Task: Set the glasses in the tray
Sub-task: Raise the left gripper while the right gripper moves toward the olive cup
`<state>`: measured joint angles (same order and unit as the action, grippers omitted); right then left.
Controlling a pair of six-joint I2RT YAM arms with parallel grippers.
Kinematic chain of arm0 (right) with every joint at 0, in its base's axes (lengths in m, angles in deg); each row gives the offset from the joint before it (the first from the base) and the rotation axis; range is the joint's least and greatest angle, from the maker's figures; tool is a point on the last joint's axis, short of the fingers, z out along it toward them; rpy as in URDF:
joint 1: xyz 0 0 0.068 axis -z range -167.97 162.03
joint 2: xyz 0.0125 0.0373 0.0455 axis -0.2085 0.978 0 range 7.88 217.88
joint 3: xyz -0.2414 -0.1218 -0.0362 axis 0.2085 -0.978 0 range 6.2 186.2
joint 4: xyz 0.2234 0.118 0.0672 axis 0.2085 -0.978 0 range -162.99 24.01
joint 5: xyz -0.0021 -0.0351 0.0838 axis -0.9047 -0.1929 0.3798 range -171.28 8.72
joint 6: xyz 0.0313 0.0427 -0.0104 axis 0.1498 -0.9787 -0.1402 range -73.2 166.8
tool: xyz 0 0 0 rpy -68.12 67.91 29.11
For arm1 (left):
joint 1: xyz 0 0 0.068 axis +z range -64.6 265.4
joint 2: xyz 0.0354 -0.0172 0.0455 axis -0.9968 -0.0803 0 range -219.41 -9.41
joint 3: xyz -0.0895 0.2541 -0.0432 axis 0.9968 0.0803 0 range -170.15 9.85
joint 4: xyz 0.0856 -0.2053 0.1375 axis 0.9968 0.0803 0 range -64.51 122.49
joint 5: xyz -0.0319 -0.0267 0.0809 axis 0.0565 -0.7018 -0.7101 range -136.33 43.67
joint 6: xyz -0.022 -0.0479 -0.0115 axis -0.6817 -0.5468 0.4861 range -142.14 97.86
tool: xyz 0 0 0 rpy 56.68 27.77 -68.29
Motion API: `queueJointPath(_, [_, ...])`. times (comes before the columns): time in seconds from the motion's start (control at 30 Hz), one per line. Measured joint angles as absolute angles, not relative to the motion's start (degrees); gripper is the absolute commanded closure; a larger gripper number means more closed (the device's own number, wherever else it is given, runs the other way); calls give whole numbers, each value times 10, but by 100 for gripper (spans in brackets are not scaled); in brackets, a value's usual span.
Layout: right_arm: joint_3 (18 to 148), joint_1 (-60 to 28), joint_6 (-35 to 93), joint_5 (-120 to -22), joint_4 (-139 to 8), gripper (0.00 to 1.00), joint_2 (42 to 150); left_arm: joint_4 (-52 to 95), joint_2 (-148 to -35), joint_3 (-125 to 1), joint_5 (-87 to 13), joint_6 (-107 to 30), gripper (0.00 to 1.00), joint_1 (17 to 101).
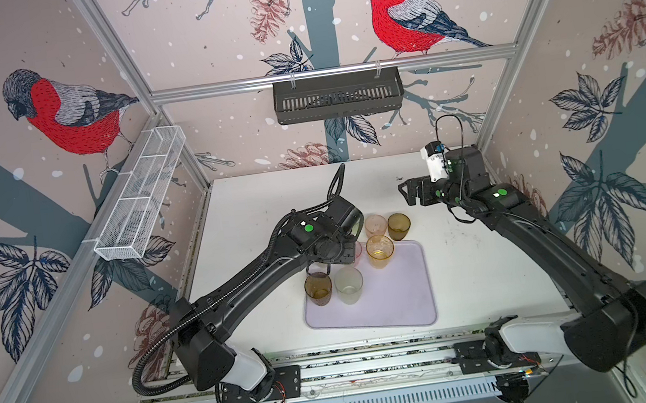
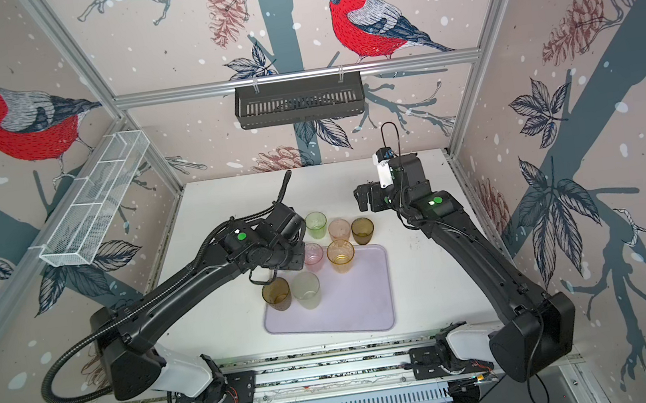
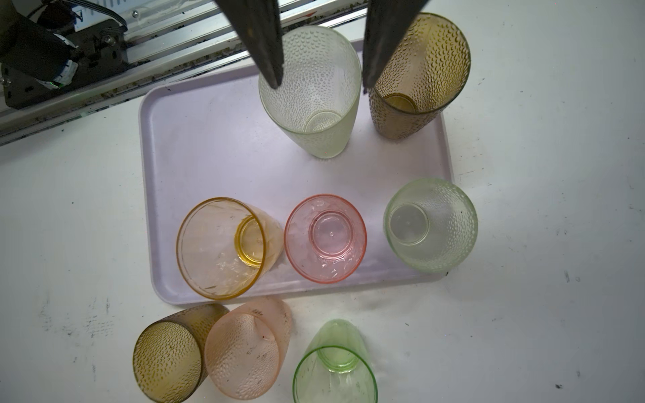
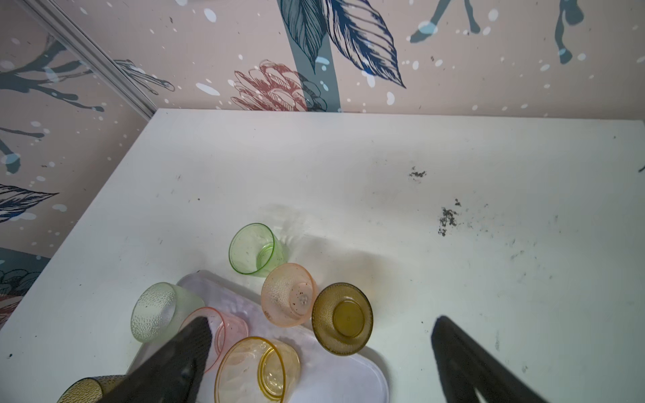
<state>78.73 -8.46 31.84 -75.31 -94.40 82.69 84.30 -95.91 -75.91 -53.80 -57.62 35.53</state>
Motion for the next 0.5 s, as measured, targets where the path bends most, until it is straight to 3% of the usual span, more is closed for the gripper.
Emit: queueJointPath(0.5, [824,-84,290,-780,-1046,0,897,800,-935,-761,-538,-534,55,355])
